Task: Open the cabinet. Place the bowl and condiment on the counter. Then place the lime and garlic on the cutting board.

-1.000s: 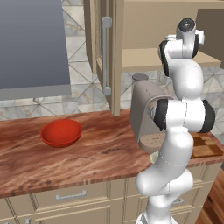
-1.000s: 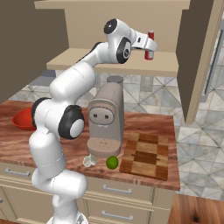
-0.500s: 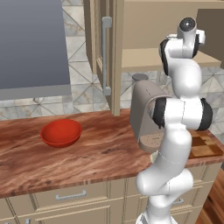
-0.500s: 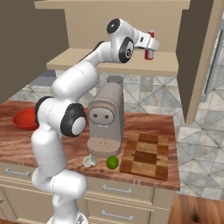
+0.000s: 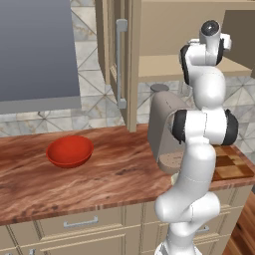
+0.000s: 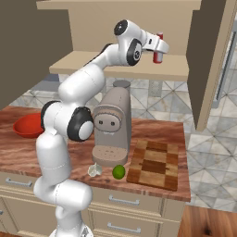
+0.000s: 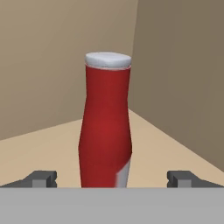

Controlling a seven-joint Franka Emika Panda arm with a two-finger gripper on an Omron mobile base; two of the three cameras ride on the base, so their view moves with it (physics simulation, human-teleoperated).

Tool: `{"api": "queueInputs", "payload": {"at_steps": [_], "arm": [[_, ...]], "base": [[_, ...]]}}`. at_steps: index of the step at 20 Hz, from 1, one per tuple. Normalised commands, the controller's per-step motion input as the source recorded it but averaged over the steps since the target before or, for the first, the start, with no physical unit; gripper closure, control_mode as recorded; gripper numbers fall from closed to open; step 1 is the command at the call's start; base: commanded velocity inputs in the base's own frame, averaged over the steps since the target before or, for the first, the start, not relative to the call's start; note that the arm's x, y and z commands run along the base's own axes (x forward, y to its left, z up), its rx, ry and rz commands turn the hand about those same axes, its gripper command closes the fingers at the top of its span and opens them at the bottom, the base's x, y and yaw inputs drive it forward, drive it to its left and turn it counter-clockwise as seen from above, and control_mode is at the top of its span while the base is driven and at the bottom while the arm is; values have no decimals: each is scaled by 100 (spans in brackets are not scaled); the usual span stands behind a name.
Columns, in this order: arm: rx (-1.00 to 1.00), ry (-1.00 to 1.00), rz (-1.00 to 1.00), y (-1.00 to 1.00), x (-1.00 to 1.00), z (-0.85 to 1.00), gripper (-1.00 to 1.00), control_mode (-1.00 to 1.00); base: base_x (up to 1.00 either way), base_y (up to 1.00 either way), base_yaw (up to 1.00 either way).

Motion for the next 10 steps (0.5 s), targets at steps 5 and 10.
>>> {"api": "queueInputs", "payload": {"at_steps": [5, 10], "arm": [[0, 0, 0, -9, 10, 0, -100, -100], [0, 0, 0, -8, 6, 0, -100, -100]], "base": [[0, 0, 0], [0, 0, 0]]}}
